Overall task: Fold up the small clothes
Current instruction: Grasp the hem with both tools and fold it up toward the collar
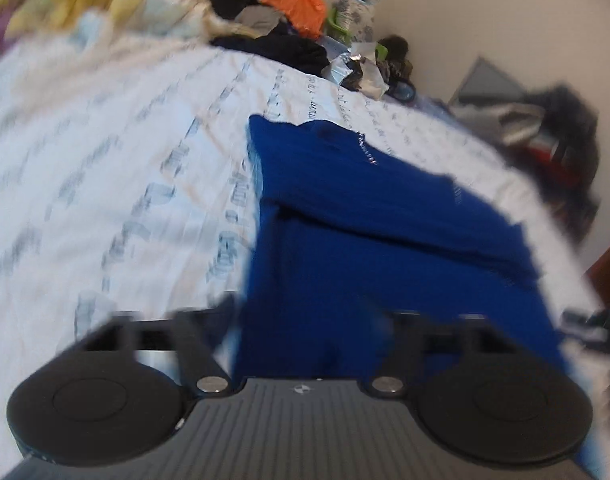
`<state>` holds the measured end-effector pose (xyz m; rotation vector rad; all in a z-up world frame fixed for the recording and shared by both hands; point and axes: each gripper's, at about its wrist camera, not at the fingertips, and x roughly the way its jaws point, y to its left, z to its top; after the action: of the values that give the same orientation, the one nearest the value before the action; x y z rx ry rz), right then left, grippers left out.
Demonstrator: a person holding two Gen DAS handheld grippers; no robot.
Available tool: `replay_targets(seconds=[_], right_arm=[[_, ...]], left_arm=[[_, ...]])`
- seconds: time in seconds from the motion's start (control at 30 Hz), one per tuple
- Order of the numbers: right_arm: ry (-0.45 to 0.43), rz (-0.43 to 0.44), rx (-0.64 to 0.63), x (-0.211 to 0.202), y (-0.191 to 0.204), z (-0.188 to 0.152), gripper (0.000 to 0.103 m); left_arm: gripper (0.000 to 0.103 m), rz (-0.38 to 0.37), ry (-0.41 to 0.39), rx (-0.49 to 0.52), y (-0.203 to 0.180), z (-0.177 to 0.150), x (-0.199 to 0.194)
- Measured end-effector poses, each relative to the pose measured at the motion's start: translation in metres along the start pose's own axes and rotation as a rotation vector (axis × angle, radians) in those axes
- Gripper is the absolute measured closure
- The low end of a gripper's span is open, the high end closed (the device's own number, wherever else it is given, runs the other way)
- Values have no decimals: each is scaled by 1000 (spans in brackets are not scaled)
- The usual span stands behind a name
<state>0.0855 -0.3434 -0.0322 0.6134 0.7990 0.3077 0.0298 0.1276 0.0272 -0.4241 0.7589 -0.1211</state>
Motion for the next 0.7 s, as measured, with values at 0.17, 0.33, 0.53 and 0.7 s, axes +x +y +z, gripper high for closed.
replay_targets(seconds=[0.17,0.33,0.53,0.7], right_arm=[[50,132,82,-27,-23,-30,19],[129,27,-23,-9,-2,-30,100],[55,15,8,-35,-34,-35,101],[110,36,139,-54,-32,-55,91]], left_arm=[[34,-100,13,-176,20,-35,-14],[99,76,42,6,-7,-32,1],[97,101,11,92,7,-46,-19],[56,-28,51,-40,18,-64,-48]])
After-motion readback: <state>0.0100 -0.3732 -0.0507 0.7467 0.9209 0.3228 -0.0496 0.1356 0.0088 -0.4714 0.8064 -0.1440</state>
